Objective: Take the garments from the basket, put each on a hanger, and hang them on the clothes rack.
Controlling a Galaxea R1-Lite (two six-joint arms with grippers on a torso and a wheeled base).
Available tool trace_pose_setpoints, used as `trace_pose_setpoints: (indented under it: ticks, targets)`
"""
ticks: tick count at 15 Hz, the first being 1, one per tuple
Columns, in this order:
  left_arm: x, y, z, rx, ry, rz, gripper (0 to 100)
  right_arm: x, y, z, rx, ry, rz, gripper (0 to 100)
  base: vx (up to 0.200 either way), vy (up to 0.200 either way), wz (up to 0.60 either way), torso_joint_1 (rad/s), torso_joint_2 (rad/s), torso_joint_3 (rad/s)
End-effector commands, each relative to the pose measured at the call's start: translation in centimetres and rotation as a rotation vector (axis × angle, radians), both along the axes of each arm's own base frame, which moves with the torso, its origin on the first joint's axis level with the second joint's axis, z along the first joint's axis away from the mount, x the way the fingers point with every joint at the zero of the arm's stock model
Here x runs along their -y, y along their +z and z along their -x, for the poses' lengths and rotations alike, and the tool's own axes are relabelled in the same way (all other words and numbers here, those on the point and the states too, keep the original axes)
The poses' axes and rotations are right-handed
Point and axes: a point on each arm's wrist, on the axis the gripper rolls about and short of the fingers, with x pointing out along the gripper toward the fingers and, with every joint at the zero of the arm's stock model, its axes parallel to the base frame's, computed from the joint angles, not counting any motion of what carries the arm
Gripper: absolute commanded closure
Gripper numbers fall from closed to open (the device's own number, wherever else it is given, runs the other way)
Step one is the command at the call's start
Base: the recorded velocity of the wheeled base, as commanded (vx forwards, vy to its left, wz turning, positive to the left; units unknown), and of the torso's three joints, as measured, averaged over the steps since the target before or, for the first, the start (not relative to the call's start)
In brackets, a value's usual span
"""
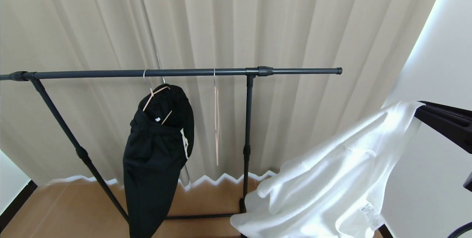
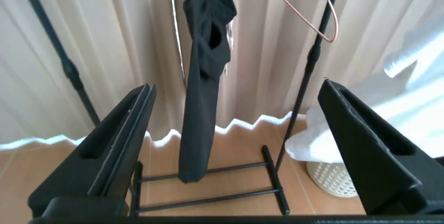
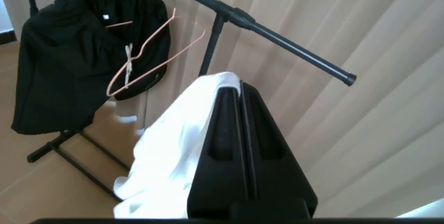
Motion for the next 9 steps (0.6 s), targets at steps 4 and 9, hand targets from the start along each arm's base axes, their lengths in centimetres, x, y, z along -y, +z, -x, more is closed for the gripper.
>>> trace_pose_setpoints:
  ticks: [4,9]
  targets:
    - [0.00,0.04,0.01,0.001,0.000,0.000,0,-0.01,0.01,-0.01,0.002,0.000,0.000,100,0.000,0.200,0.00,0.001,0.00,0.002]
    - [-0.01,0.00,-0.01,-0.001,0.006,0.001,0,-0.07,0.04,-0.11,0.000,-0.002,0.001,100,0.000,0.000,0.00,0.000,0.00,0.000]
